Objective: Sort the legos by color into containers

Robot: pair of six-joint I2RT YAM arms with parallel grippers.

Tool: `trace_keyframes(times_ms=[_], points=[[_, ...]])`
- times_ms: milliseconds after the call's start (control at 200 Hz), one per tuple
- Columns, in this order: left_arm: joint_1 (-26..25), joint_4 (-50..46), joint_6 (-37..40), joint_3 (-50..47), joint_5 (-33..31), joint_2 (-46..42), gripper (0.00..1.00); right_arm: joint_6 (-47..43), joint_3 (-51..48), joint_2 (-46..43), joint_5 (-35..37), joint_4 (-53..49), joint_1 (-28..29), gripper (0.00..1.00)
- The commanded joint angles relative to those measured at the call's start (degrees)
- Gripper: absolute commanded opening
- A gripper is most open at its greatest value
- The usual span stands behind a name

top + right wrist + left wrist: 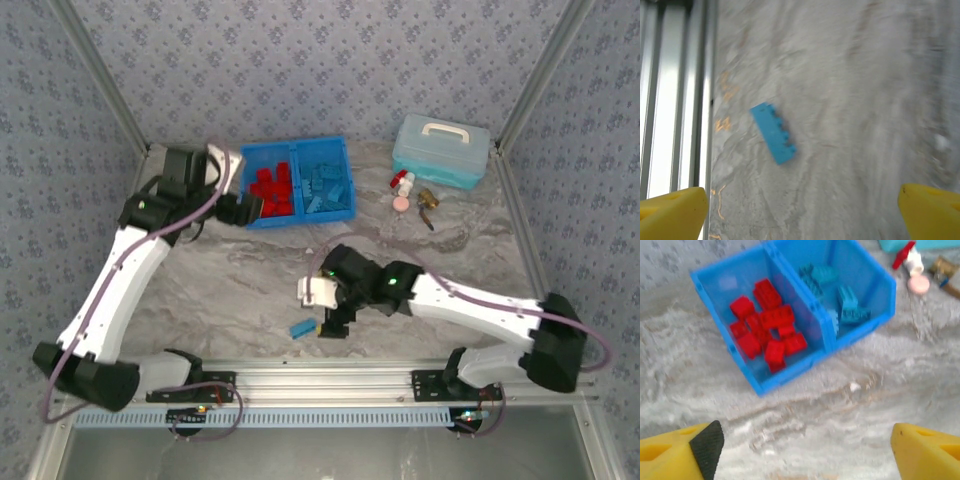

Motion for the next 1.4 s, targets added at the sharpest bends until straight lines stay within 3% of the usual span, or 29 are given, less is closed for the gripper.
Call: trace_keyframes(times_ms=[0, 170, 345, 420, 555, 630, 899, 1024, 1179, 1264, 1394], points=[[0.0, 1.5, 3.0, -8.4, 0.5, -5.0, 0.91, -13.1, 3.3, 6.6, -3.7, -2.0, 0.8, 1.0], [0.0, 4.1, 1.1, -19.4, 1.1, -15.6, 0.93, -16.1, 8.2, 17.5, -5.5, -3.0, 1.9, 0.99], [0.0, 6.0, -0.1, -25.1, 0.4, -21.7, 0.93, -16.4, 9.3, 24.3, -5.5, -1.0, 2.0, 0.91], [0.0, 6.5, -0.7, -25.9, -0.2, -22.8, 0.93, -16.4, 9.9, 26.1, -5.0, -0.7, 2.0, 0.8], [0.0, 7.3, -1.1, -26.7, -0.4, -23.4, 0.93, -16.7, 10.5, 28.1, -3.8, -0.6, 2.0, 0.49], [0.0, 7.5, -1.2, -26.8, -0.4, -23.2, 0.93, -16.7, 10.2, 28.2, -3.9, -0.1, 1.9, 0.37], [0.0, 10.0, -1.7, -27.1, 1.2, -22.7, 0.93, -13.6, 8.7, 21.7, -4.1, 1.6, 1.2, 0.16], [0.0, 11.0, -2.2, -26.8, 2.0, -23.0, 0.93, -6.4, 5.6, 13.9, -8.7, 8.7, -3.5, 0.14], [0.0, 11.2, -2.2, -26.0, 3.7, -23.5, 0.94, 5.5, -0.1, 3.8, -10.8, 25.2, -12.7, 0.14], [0.0, 11.6, -2.4, -26.1, 5.0, -24.1, 0.94, 11.5, 1.2, 3.3, -7.3, 29.6, -17.3, 0.14], [0.0, 12.5, -2.8, -26.4, 5.5, -24.8, 0.96, 24.0, 9.0, 7.8, -3.5, 27.6, -24.1, 0.13]])
